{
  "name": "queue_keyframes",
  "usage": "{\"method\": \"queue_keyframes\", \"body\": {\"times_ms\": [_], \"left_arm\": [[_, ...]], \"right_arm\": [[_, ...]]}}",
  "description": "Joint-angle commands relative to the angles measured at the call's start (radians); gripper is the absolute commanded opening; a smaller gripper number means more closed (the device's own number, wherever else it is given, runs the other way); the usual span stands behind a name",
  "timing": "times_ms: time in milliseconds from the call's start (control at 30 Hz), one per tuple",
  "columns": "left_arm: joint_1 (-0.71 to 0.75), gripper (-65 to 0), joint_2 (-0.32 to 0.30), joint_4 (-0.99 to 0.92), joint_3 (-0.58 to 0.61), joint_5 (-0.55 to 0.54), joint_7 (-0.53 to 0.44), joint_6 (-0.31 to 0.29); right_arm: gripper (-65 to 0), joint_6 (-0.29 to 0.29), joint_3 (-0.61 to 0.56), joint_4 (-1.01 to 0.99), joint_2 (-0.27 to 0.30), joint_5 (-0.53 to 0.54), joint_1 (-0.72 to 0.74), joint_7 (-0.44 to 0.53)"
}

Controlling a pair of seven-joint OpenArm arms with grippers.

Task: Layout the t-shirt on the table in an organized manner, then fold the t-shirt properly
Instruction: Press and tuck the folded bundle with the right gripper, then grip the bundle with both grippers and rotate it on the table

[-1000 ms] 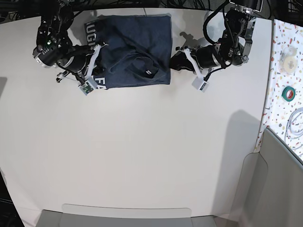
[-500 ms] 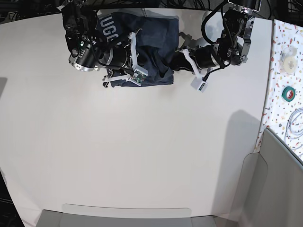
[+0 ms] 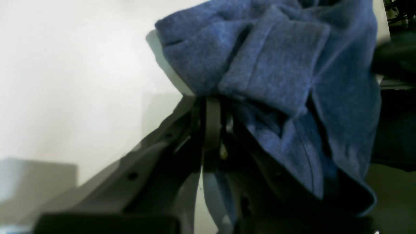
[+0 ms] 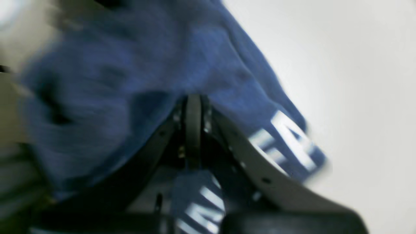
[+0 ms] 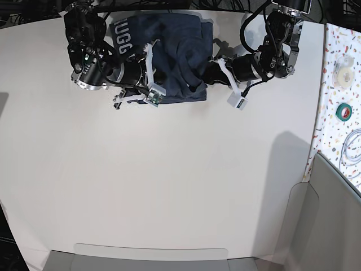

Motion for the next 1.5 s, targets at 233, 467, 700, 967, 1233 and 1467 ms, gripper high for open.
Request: {"method": "queue_keyframes", "body": {"times_ms": [233, 467, 700, 967, 1233, 1467], "left_arm": [[0.032, -62.9, -0.015, 0.173, -0.195, 0.142, 0.101, 0.056], [0.08, -61.2, -0.015, 0.421, -0.267, 0.138, 0.306, 0.046], [0.147, -61.0, -0.043, 0.513, -0.175, 0.135, 0.397, -0.001], [0.192, -61.0, -0.15, 0.513, -0.067, -0.069, 0.401, -0.084], [0.175, -61.0, -0.193, 0.51, -0.064, -0.281, 0.398, -0.084], [0.129, -60.8, -0.191, 0.447, 0.066, -0.275, 0.391, -0.081]], "right_arm": [[-65.0, 0.003, 0.213, 0.019, 0.021, 0.013, 0.06, 0.016], [-65.0, 0.003, 0.456, -0.019, 0.038, -0.01, 0.14, 0.016], [-65.0, 0.003, 0.459, -0.131, 0.015, -0.246, 0.238, 0.016], [-65.0, 0.003, 0.454, -0.238, -0.047, -0.339, 0.317, 0.016], [-65.0, 0.003, 0.25, -0.327, -0.059, -0.344, 0.306, 0.076], [-65.0, 0.003, 0.169, -0.375, -0.068, -0.344, 0.264, 0.145]]}}
